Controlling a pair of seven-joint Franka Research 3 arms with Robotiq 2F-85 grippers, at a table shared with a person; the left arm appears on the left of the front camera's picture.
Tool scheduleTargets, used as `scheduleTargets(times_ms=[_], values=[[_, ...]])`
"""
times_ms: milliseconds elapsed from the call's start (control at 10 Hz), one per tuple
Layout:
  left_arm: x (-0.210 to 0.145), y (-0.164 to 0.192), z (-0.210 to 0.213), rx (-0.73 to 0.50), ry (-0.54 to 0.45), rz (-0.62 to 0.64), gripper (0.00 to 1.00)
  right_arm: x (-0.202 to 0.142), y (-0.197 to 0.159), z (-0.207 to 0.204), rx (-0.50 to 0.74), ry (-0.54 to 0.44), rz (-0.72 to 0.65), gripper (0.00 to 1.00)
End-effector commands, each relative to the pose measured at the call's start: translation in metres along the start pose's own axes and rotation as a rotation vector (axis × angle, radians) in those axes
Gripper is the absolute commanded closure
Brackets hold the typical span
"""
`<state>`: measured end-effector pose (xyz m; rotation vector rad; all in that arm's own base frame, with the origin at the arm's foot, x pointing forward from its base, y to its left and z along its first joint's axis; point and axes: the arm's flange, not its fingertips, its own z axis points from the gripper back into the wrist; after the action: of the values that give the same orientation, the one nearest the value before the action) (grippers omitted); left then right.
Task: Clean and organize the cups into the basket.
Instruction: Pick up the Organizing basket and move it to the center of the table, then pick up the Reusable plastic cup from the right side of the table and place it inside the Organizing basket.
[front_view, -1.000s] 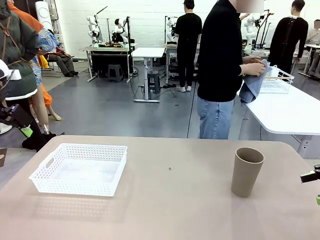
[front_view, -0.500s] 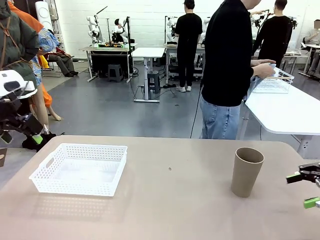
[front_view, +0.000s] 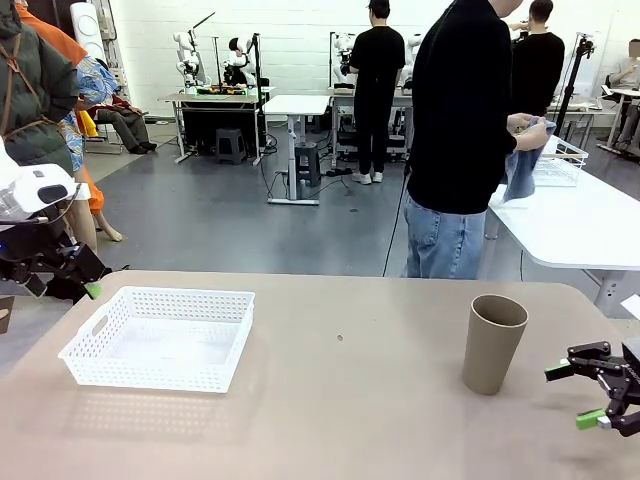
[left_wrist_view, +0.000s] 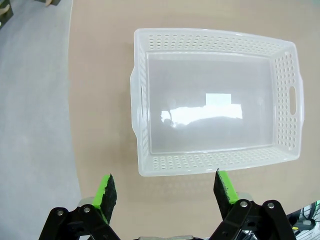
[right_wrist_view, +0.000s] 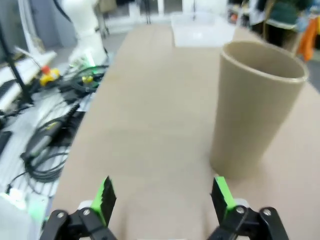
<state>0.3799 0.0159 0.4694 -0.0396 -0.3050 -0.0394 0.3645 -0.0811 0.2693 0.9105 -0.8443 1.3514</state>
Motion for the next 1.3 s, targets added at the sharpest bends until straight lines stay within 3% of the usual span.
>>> scheduleTargets(times_ms=[0, 200, 700, 900, 1000, 1200], values=[[-0.005, 0.001, -0.01, 0.021, -0.027, -0.018, 0.0, -0.011, -0.021, -0.01, -0.104, -0.004, -0.046, 0.0], [-0.006, -0.001, -0.012, 0.025, -0.044, -0.028, 0.0, -0.016, -0.034, -0.017, -0.198, -0.022, -0.093, 0.0], [-0.002, 0.004, -0.013, 0.072, -0.089, 0.029, 0.0, -0.008, -0.057, -0.051, -0.168, -0.083, -0.1, 0.0], [0.012, 0.004, -0.003, 0.03, -0.073, -0.002, 0.0, -0.001, -0.06, -0.052, -0.269, -0.063, -0.124, 0.0], [0.012, 0.004, -0.003, 0.03, -0.073, -0.002, 0.0, -0.006, -0.052, -0.049, -0.161, -0.07, -0.082, 0.0], [0.012, 0.004, -0.003, 0.03, -0.073, -0.002, 0.0, -0.006, -0.052, -0.049, -0.161, -0.07, -0.082, 0.0]])
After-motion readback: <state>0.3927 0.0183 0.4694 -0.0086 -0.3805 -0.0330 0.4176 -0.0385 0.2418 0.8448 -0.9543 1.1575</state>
